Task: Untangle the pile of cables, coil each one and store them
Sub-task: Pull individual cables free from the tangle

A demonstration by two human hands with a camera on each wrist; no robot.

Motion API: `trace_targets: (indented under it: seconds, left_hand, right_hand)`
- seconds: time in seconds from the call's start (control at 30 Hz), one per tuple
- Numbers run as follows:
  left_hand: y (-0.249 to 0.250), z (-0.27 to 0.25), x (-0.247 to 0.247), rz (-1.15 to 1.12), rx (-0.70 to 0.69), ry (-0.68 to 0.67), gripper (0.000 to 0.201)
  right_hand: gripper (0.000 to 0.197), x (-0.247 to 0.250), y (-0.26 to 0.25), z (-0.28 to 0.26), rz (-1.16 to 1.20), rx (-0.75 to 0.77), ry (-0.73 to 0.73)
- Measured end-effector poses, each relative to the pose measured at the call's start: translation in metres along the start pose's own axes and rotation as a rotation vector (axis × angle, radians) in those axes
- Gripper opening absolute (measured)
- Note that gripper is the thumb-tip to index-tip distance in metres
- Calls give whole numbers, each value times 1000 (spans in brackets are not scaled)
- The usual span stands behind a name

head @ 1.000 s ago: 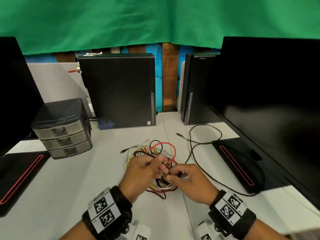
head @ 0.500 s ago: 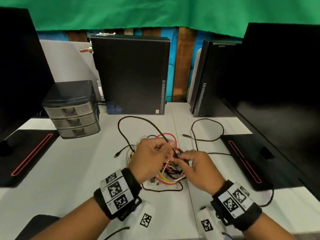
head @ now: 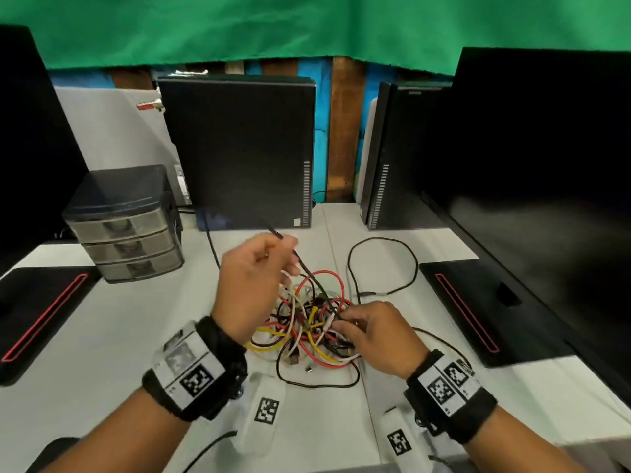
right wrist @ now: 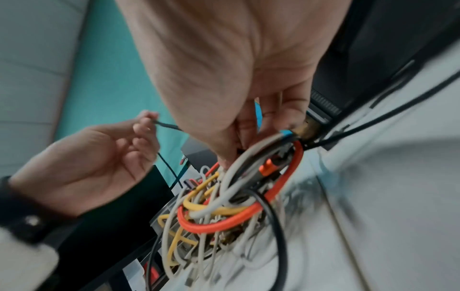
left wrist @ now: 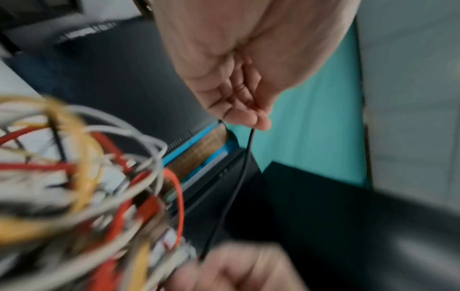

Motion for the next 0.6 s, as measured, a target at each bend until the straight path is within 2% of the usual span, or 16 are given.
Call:
trace_targets:
  seconds: [0.03, 0.07, 0.1, 0.2, 0.23, 0.27, 0.33, 0.4, 0.43, 0.47, 0.5, 0.57, 0.6]
  left_hand:
    - [5, 7, 12, -119, -5, 97, 13]
    - [4, 9, 16, -196, 11, 126, 6]
    - [-3, 5, 12, -180, 58, 86, 2]
    - [-47, -35, -34, 61, 232, -320, 7]
    - [-54, -46, -45, 131, 218, -398, 9]
    - [-55, -48, -47, 176, 170, -400, 14]
    - [-36, -28, -30, 197, 65, -257, 20]
    - [-5, 5, 7, 109, -39, -9, 18]
    - [4, 17, 25, 6, -49, 89, 18]
    - [1, 24, 33, -92, -18, 120, 17]
    - [-6, 21, 30, -129, 53, 79, 15]
    - [-38, -8, -3, -56, 229, -166, 10]
    - [-53, -26, -22, 40, 242, -301, 13]
  right_hand:
    - [33, -2, 2, 1, 11, -13, -1]
    - [35, -3, 3, 1, 21, -20, 2]
    - [36, -5, 4, 2, 33, -20, 10]
    - [29, -8, -1, 0, 63, -5, 33]
    - [23, -9, -1, -1, 75, -6, 31]
    - [20, -9, -1, -3, 86, -12, 28]
    - [20, -8, 2, -4, 100, -37, 32]
    - [23, -8, 8, -3, 144, -79, 22]
    - [23, -9, 10, -2, 155, -91, 18]
    - [24, -8, 11, -1, 151, -93, 20]
    - [26, -9, 10, 0, 145, -86, 25]
    - [27, -9, 4, -1, 155, -56, 33]
    - [25, -9, 0, -3, 159, -35, 30]
Point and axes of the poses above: each hand's wrist, its own z-axis towards the middle knuckle, its own x-axis out of the back of the hand, y = z × x, the point moved 5 cm from there along z, towards the middle knuckle, and after that the axes turned 2 degrees about -z, right-handed, at the moved point
